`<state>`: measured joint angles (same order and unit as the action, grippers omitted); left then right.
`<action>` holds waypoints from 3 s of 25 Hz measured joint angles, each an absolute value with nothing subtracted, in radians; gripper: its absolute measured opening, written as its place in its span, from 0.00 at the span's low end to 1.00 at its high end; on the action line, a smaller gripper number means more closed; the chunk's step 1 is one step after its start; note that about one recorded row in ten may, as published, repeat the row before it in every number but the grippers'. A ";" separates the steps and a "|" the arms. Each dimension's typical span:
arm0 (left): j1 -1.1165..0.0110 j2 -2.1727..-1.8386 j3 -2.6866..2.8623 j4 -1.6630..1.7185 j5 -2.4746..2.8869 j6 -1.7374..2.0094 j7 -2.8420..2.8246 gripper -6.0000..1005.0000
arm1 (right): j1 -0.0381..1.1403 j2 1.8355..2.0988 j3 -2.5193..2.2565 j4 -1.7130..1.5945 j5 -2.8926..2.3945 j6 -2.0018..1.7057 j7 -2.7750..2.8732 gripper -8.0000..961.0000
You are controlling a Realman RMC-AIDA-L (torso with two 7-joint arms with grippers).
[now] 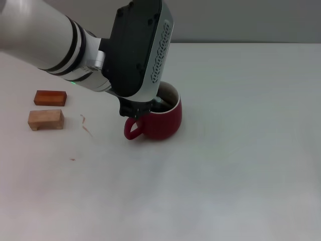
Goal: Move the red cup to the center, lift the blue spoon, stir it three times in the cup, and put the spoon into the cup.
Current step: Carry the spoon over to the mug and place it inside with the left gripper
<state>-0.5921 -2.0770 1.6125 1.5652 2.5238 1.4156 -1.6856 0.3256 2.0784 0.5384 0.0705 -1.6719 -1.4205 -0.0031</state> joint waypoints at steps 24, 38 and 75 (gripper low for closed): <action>-0.556 -2.070 1.606 1.616 2.591 1.481 -1.703 0.17 | 0.324 2.079 0.538 0.071 -1.672 -1.419 -0.003 0.73; -0.566 -2.075 1.627 1.564 2.524 1.388 -1.704 0.17 | 0.324 2.079 0.538 0.072 -1.672 -1.419 -0.003 0.73; -0.526 -2.073 1.639 1.592 2.487 1.384 -1.755 0.17 | 0.327 2.080 0.538 0.078 -1.672 -1.416 -0.003 0.73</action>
